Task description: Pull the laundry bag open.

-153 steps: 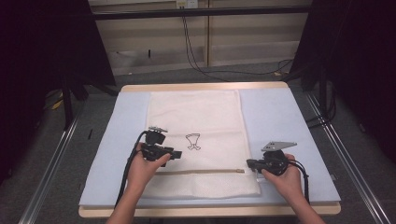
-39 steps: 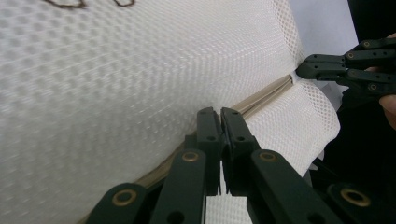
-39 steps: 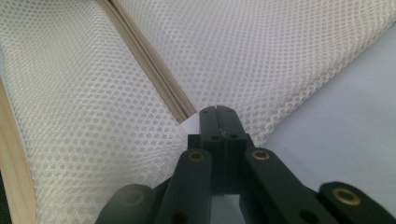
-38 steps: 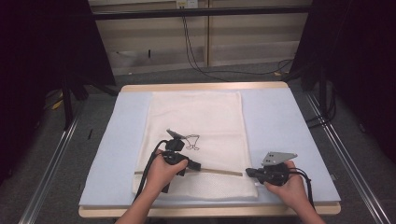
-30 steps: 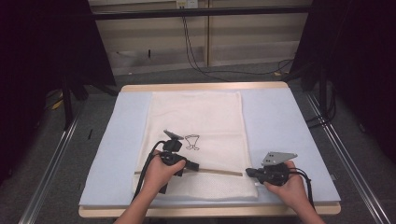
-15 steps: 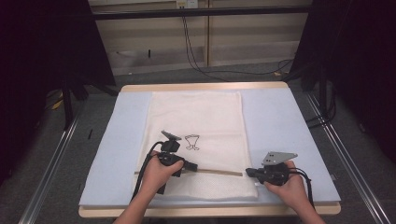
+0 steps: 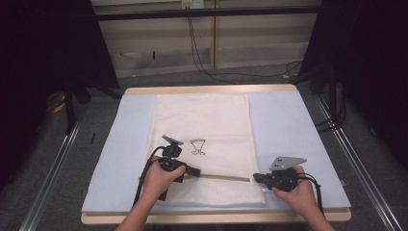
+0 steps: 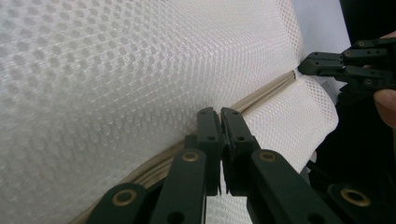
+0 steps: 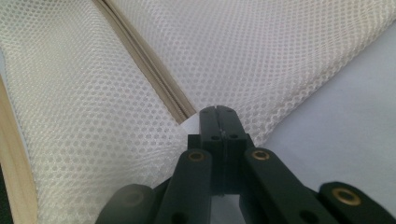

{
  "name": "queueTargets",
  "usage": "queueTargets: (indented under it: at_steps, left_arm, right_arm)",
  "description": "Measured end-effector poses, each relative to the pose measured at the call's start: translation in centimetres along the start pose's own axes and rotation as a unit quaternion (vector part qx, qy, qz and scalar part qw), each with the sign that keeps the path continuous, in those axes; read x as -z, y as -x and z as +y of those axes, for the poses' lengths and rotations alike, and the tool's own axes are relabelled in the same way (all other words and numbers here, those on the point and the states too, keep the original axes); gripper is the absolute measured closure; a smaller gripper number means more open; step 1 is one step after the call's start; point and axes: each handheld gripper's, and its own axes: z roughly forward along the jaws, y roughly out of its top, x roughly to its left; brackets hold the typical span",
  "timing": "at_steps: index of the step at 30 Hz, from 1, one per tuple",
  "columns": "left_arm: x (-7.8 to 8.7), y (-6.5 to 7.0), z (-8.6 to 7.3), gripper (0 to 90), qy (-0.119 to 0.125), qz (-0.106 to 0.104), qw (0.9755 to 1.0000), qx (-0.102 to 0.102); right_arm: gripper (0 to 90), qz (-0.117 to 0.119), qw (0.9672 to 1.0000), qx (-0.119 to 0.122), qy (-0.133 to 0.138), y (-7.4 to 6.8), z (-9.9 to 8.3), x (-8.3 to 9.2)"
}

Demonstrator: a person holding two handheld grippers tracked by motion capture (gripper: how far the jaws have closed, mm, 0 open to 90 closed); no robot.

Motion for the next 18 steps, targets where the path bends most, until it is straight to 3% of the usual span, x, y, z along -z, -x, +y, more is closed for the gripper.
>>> queueTargets:
  at_steps: [1, 8, 11, 18]
  left_arm:
    - [0.1, 0.0, -0.1, 87.3, 0.002, -0.006, 0.9999, 0.009]
    - [1.0, -0.5, -0.3, 87.3, 0.008, 0.003, 1.0, 0.005]
    - [1.4, -0.8, -0.4, 87.3, 0.014, 0.001, 0.9998, 0.016]
    - [1.6, -1.1, -0.5, 87.3, 0.013, -0.001, 0.9998, 0.017]
  right_arm:
    - [90.0, 0.0, 1.0, 0.0, 0.0, 0.0, 0.0, 0.0]
    - [90.0, -0.001, 1.0, -0.001, 0.0, 0.0, 0.0, 0.0]
    - [90.0, -0.001, 1.0, -0.001, 0.0, 0.0, 0.0, 0.0]
    - [90.0, -0.001, 1.0, -0.001, -0.001, 0.0, 0.0, 0.0]
